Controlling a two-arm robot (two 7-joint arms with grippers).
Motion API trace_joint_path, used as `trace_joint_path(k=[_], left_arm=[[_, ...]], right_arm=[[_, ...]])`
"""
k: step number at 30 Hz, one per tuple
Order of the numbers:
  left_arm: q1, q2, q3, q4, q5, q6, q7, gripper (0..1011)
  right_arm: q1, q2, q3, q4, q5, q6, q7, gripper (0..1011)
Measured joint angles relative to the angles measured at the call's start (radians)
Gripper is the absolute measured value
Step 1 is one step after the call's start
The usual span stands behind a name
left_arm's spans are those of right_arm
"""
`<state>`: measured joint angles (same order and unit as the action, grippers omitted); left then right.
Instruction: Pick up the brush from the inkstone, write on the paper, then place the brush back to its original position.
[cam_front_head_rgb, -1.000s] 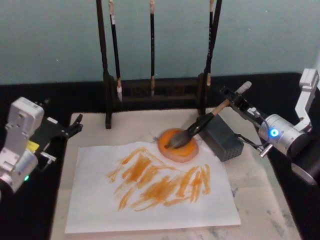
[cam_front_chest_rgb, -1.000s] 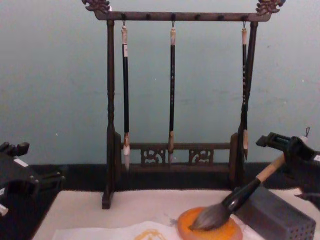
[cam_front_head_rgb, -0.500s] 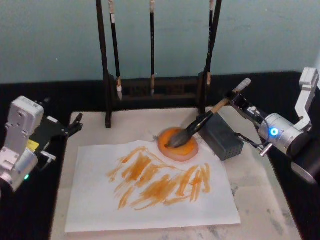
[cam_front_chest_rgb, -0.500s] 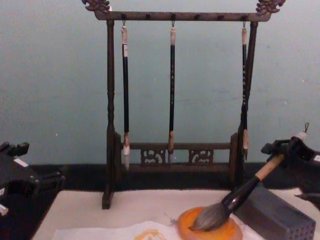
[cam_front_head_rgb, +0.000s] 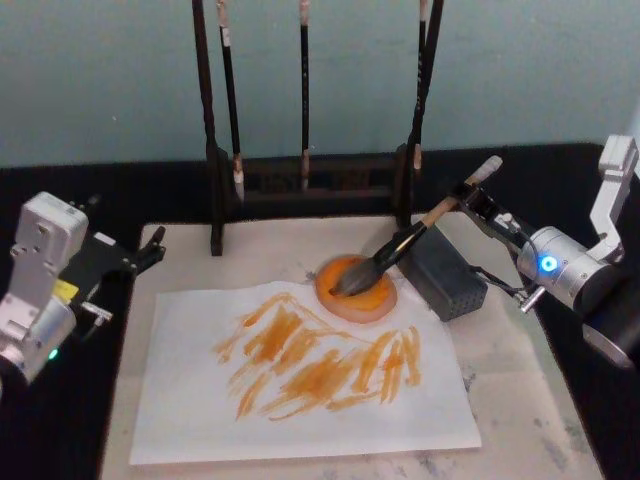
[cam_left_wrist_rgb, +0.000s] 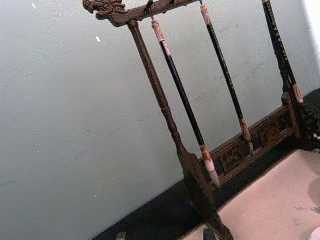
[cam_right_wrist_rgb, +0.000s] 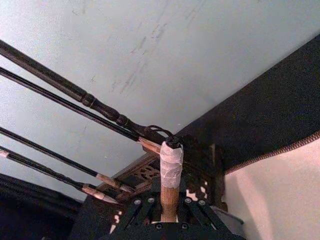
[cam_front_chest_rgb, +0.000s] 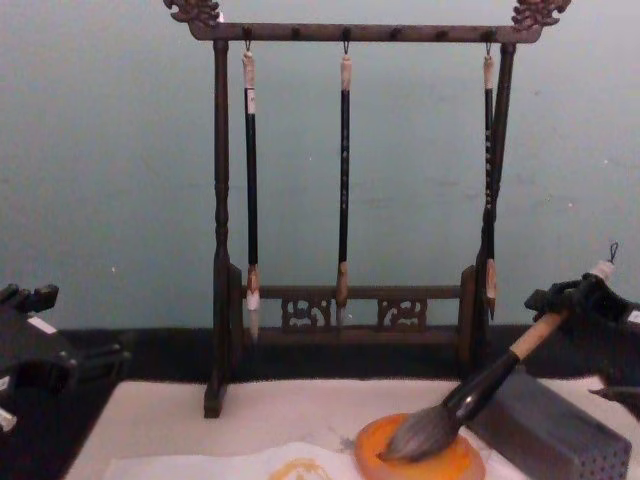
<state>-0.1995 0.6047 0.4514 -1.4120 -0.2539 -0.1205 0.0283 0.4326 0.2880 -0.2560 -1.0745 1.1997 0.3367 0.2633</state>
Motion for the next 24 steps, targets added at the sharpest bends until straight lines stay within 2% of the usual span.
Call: trace_joint_path(k=[6,17,24], left_arm=[[0.000,0.000,0.000,0.000,0.000,0.000,0.000,1001],[0.000,0.000,0.000,0.000,0.000,0.000,0.000,1001],[0.000,0.000,0.000,0.000,0.000,0.000,0.000,1001]], right_arm=[[-0.001,0.001,-0.002,-0.001,0.001,-0.001,0.000,156],[-0.017,0.031,-0.029,-0.083,0.003,-0.047,0.006,156],[-0.031,0.068,-0.068,-0.160,-0.049,-0.106,0.013,156]])
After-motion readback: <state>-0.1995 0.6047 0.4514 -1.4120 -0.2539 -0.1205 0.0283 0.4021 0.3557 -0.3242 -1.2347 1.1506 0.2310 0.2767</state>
